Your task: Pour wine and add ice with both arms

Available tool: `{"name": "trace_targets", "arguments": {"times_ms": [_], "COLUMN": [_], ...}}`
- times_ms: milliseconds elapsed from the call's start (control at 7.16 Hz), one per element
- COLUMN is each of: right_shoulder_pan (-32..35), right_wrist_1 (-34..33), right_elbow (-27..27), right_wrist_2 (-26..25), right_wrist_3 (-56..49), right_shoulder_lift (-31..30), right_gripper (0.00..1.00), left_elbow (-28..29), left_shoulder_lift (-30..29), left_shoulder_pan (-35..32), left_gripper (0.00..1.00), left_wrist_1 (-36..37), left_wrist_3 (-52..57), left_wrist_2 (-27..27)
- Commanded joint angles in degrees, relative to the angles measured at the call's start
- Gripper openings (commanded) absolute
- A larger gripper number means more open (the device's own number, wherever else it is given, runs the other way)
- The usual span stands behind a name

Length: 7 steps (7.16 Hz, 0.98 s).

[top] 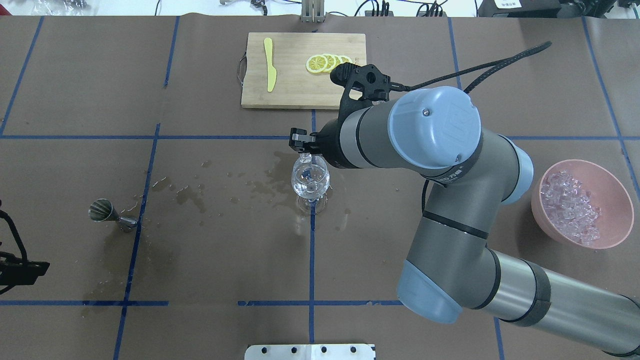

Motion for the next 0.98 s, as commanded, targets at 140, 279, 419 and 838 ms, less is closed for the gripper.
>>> {"name": "trace_targets", "arguments": {"times_ms": [140,279,419,838], "right_shoulder_pan": [0.0,0.0,-0.1,-0.1], "right_wrist_1": [-0.2,-0.2,-0.3,-0.4], "right_elbow": [0.2,0.3,0.3,0.3], "right_wrist_2": [0.1,0.1,0.0,0.0], "right_wrist_3": [-0.2,-0.2,-0.1,0.1], "right_shoulder_lift": [-0.6,-0.8,-0.9,-0.7], "right_gripper": [0.20,0.32,0.46,0.76], "left_elbow": [-0.7,-0.7,-0.7,-0.3], "left_shoulder_lift": [-8.3,-11.8,-15.7,-17.0], "left_shoulder_pan": [-11.9,-13.8,-15.4,-17.0], "left_gripper": [1.00,1.00,1.00,1.00], "left_wrist_1": [14.6,19.2,24.1,26.0], "left_wrist_3": [13.4,15.4,17.9,19.3], "left_wrist_2": [-1.4,-1.4,-1.4,-1.4]}}
